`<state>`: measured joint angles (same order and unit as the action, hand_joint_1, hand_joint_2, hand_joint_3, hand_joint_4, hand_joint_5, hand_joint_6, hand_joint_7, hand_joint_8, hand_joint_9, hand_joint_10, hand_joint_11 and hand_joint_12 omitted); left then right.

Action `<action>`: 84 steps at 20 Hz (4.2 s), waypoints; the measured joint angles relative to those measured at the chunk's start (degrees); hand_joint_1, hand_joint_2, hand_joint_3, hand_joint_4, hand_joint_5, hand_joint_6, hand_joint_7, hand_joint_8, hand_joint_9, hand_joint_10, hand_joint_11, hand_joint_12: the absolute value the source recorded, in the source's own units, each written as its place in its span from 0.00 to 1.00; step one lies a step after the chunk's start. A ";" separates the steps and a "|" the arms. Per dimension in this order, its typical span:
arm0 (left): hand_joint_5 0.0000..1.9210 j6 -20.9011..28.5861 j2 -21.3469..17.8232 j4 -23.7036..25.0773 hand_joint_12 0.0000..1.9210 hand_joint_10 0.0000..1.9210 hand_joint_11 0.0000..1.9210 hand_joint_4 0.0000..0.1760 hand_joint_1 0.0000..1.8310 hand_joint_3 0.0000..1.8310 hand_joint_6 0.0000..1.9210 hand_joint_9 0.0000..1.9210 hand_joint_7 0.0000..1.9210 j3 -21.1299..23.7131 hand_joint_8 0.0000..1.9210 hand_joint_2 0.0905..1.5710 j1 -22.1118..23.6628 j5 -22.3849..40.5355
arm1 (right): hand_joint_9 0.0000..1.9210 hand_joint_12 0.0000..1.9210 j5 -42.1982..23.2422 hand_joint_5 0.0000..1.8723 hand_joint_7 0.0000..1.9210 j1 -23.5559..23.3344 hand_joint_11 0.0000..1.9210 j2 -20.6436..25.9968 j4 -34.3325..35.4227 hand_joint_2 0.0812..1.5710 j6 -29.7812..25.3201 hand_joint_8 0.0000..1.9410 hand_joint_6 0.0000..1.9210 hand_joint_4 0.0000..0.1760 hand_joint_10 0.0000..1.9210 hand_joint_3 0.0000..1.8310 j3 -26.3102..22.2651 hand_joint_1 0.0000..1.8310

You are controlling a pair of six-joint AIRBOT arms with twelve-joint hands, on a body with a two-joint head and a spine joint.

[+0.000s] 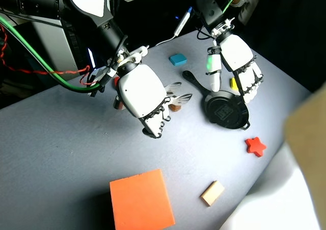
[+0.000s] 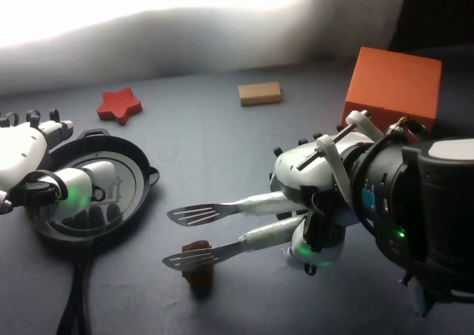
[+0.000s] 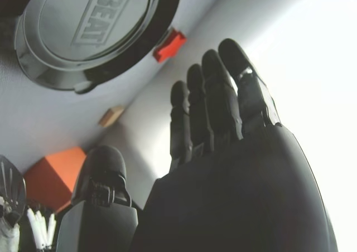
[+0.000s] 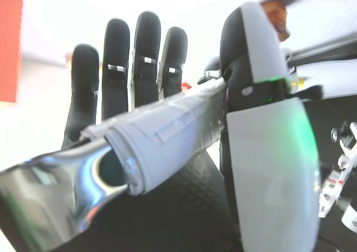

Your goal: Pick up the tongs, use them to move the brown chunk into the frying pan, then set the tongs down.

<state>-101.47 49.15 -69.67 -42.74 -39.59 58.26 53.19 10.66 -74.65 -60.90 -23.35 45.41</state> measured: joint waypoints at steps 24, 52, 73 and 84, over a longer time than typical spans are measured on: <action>0.11 0.42 0.00 0.00 0.43 0.00 0.00 0.08 0.00 0.00 0.00 0.15 0.15 -0.04 0.00 0.81 -0.50 0.09 | 0.19 0.90 -2.16 0.25 0.31 5.18 0.02 -1.70 -4.26 0.77 -0.79 0.28 0.42 0.00 0.50 0.00 3.21 0.54; 0.13 0.39 0.00 0.04 0.42 0.00 0.00 0.02 0.04 0.00 0.00 0.14 0.14 -0.04 0.00 0.82 -0.46 0.07 | 0.53 0.84 -2.58 0.51 0.54 4.81 0.31 -3.13 -4.31 0.70 -0.68 0.43 0.61 0.00 0.42 0.00 3.91 0.67; 0.12 -0.28 0.00 -0.61 0.43 0.00 0.00 0.06 0.00 0.00 0.00 0.15 0.15 -4.90 0.00 0.81 0.11 -1.03 | 0.45 0.86 -6.40 0.48 0.52 -4.39 0.31 -9.38 -4.28 0.70 -2.19 0.44 0.63 0.00 0.65 0.00 16.33 0.75; 0.13 2.40 -0.11 -0.70 0.41 0.00 0.00 0.07 0.02 0.00 0.00 0.15 0.16 -10.69 0.00 0.81 -2.91 -4.92 | 0.49 0.85 -10.95 0.49 0.53 -3.13 0.31 -20.02 -1.66 0.70 -1.64 0.46 0.63 0.00 0.53 0.00 29.14 0.68</action>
<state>-99.07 49.04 -70.37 -53.43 -42.50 53.34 42.24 7.53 -94.67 -62.57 -24.99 74.54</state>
